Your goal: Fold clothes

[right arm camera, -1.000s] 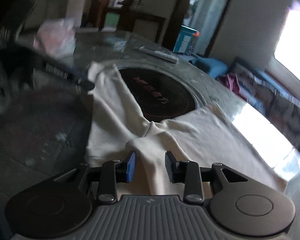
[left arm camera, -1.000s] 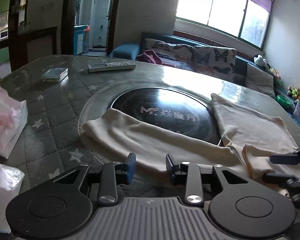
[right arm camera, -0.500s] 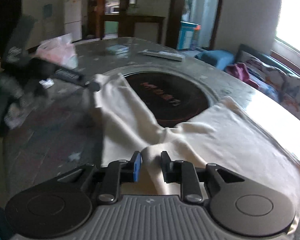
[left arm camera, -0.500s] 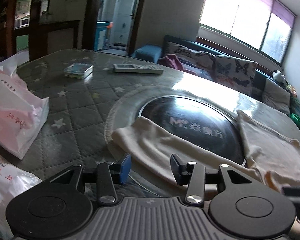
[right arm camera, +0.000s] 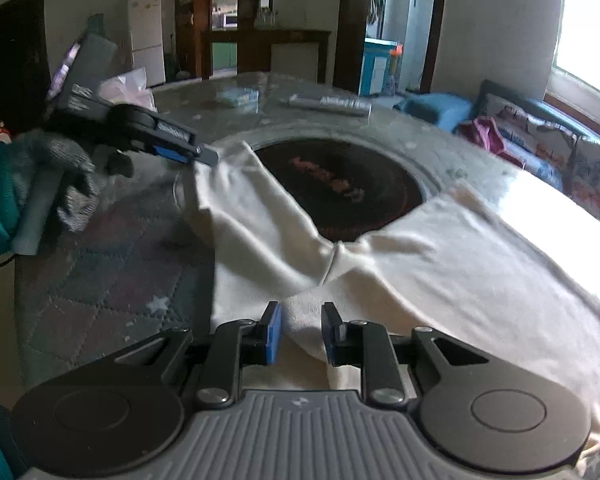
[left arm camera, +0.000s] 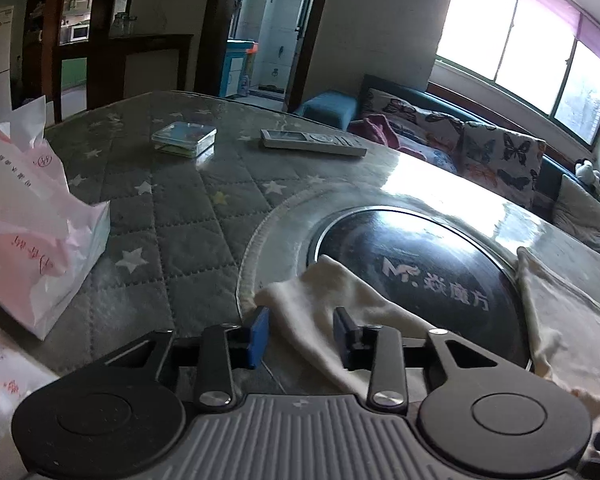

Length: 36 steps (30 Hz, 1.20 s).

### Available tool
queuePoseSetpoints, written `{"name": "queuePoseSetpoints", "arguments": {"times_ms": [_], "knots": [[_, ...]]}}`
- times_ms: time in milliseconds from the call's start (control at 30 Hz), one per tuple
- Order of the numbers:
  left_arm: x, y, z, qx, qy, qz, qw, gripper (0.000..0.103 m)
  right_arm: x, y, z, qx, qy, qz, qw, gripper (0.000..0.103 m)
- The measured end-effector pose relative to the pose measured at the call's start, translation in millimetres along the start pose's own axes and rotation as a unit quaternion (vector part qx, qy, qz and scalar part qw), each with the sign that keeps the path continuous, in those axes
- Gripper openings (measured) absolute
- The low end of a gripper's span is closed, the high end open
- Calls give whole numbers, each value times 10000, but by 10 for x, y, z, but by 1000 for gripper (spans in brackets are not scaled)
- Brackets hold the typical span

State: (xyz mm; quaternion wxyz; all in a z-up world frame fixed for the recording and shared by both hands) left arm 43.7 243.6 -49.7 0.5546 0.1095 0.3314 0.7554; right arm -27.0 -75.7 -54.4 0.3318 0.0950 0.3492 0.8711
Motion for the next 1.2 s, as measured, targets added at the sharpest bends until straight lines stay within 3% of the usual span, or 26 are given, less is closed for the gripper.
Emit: {"name": "queuePoseSetpoints", "arguments": {"times_ms": [100, 167, 433, 567, 800, 1000, 1200], "knots": [[1, -42, 45, -17, 54, 69, 10000, 9, -50, 159, 10, -131, -31, -119, 9998, 21], [-26, -10, 71, -78, 108, -17, 9999, 5, -96, 275, -7, -192, -77, -217, 9996, 21], [-135, 119, 177, -323, 322, -360, 9983, 2, -330, 659, -177, -362, -376, -674, 9964, 22], [-500, 441, 298, -553, 147, -1115, 9921, 2, -459, 788, -306, -399, -589, -899, 9934, 22], [-1276, 1000, 394, -793, -391, -2511, 9639, 2, -646, 1005, -523, -472, -914, -1228, 9871, 22], [-1994, 1212, 98, -423, -951, -3516, 9303, 2, -818, 1191, -724, -553, -1199, -1517, 9796, 22], [-2520, 1117, -409, 144, -1420, -3998, 9054, 2, -938, 1284, -1006, -456, -1599, -1694, 9714, 22]]}}
Point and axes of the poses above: each gripper's, at about its wrist camera, not at the fingertips, and y roughly against the way its jaws point, x to its left, z to its top, the point moved 2 cm from there along -y, roughly the way its jaws point, and after that the axes turned 1 degree about -z, right-handed, at the moved point
